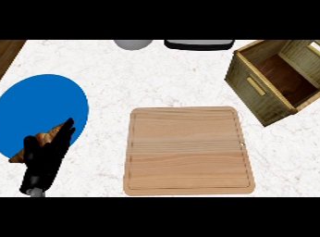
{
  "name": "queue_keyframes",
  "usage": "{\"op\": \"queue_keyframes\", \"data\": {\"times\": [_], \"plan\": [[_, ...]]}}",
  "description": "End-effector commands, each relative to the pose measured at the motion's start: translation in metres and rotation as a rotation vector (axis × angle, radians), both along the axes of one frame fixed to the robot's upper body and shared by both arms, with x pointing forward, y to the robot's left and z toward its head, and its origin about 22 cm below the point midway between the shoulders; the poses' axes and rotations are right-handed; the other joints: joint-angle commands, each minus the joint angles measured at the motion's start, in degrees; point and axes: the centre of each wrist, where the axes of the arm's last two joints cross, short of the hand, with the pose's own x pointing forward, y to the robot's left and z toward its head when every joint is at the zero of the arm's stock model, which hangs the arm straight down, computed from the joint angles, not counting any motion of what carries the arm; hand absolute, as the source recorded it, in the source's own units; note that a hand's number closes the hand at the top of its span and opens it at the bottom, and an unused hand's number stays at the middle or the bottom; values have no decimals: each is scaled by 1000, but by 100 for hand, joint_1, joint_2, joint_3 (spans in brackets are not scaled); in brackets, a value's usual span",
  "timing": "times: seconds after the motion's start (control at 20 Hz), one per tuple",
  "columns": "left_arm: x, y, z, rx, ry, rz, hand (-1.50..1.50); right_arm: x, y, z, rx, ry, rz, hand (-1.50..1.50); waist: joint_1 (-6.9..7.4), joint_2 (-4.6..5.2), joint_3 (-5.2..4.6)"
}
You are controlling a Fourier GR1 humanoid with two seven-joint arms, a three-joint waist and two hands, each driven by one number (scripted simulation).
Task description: Pick the can from the cutting board and place it in the basket
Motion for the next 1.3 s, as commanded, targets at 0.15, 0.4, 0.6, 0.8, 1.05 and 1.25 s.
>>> {"op": "queue_keyframes", "data": {"times": [0.15,0.4,0.6,0.8,1.05,1.25], "plan": [[-22,16,-32,4,142,43,0,37,-7,-37,101,47,13,150,-44,43,-60],[-28,5,-33,8,137,32,0,45,-36,-76,111,47,6,150,-48,53,-52],[-33,5,-39,-13,151,31,0,45,-42,-70,-108,21,-169,150,-14,73,-58],[-11,15,-8,-14,139,22,0,51,-52,-83,-230,27,-102,-150,15,69,-49],[-5,4,-16,6,152,35,0,50,-83,-63,-198,-31,-119,-150,-2,74,-50],[-29,4,-37,-5,148,10,0,58,-85,-72,-118,-54,-141,-150,15,64,-55]]}}
